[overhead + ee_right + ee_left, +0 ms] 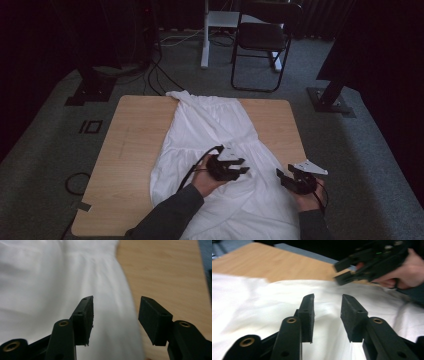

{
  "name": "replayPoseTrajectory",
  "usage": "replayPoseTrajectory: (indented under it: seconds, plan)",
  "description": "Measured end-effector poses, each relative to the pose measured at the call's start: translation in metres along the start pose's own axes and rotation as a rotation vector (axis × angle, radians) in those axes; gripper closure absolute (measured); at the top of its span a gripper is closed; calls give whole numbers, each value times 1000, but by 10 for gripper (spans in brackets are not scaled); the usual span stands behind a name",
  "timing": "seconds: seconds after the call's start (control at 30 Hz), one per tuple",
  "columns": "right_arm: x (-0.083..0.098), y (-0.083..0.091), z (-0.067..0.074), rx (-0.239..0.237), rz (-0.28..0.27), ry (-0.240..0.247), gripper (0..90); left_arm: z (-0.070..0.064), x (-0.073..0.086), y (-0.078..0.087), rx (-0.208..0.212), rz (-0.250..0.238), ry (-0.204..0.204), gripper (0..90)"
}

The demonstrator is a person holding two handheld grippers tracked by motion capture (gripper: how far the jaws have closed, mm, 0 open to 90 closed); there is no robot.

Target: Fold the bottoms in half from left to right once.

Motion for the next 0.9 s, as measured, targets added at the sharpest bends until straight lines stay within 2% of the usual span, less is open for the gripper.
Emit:
replayPoseTrajectory:
  seconds: [0.03,0.1,0.17,0.23,0.37,0.47,0.53,0.57,0.6,0.63,0.67,0.77,0.83,0.87,0.9]
  plan:
    - [0,0,0,0,0,0,454,7,1,11,-33,-8,4,625]
    - [-11,1,11,-45,-18,11,475,26,7,38,-110,-22,12,600]
    - [-19,-2,22,-79,-16,30,491,45,16,62,-207,-19,7,581]
    - [-25,-9,32,-114,-9,45,501,64,25,86,-265,-13,38,571]
    - [-30,-28,51,-179,16,59,477,94,46,130,-416,-8,60,549]
    - [-30,-40,61,-197,41,59,430,111,66,154,-492,-10,107,537]
    - [-27,-48,66,-212,71,64,427,118,77,160,-503,-11,145,532]
    - [-26,-51,67,-220,83,69,467,121,85,162,-508,-5,165,531]
    - [-25,-54,68,-238,106,81,618,123,90,162,-510,-1,175,531]
    - [-25,-55,70,-254,114,95,732,125,97,160,-506,7,193,531]
    - [-26,-54,71,-250,113,120,886,126,101,158,-503,13,203,531]
    - [-36,-39,72,-245,53,136,892,125,108,147,-480,27,216,528]
    - [-48,-21,65,-171,-7,161,893,122,109,137,-468,43,212,526]
    - [-56,-7,56,-144,-68,135,893,121,109,134,-466,49,206,524]
    - [-61,2,49,-125,-104,109,893,118,108,129,-457,59,195,521]
Point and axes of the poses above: each handheld gripper's, and its own axes: y roughly backward along the jaws, x roughly out of its underside, z roughly to its left, the point moved 5 cm from there along -y, roughly forward along the jaws, and after that the axes turned 8 degrees about y, right-handed, at the moved point
